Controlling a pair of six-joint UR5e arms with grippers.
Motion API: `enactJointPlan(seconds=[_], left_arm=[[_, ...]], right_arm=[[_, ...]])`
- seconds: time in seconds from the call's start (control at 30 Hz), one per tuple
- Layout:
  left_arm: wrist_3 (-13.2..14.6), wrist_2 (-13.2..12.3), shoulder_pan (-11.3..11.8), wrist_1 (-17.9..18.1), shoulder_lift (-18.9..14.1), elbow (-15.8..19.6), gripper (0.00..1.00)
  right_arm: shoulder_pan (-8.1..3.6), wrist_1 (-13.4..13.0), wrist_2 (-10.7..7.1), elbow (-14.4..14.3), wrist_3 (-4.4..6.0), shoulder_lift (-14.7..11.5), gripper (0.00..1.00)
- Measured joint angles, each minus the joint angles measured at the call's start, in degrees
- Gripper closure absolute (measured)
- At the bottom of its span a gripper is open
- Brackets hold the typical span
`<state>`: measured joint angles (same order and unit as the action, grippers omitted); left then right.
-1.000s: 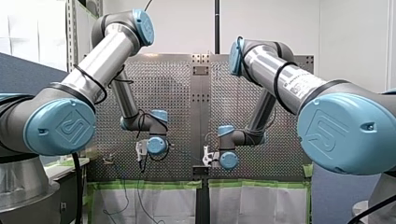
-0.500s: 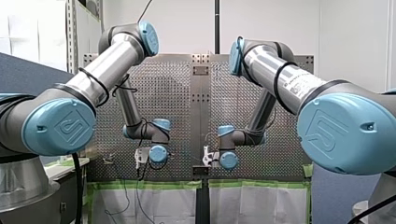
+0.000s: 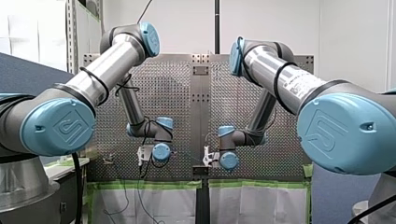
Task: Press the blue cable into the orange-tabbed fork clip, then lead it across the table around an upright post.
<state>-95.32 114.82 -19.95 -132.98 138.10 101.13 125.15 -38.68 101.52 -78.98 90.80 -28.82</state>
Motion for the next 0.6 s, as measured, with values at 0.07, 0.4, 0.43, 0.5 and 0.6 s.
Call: enactJointPlan(seconds=[0.07,0.4,0.43,0.5,0.6], left_arm=[[0.1,0.06,-0.01,-0.11,-0.03,-0.1,0.0],[0.63,1.37,-0.09,-3.45,-0.28,-2.33,0.0],[0.64,1.43,-0.13,-3.64,-0.3,-2.46,0.0],[0.7,1.52,-0.22,-3.92,-0.3,-2.7,0.0],[0.9,1.6,-0.37,-4.08,-0.3,-2.89,0.0]], right_arm=[[0.02,-0.02,0.0,0.0,-0.02,0.05,1.0],[0.05,-0.02,0.0,0.0,-0.09,0.24,1.0],[0.05,-0.03,0.0,0.0,-0.08,0.26,1.0],[0.03,-0.05,0.0,0.0,-0.08,0.27,1.0],[-0.04,-0.07,0.0,0.0,-0.09,0.29,1.0]])
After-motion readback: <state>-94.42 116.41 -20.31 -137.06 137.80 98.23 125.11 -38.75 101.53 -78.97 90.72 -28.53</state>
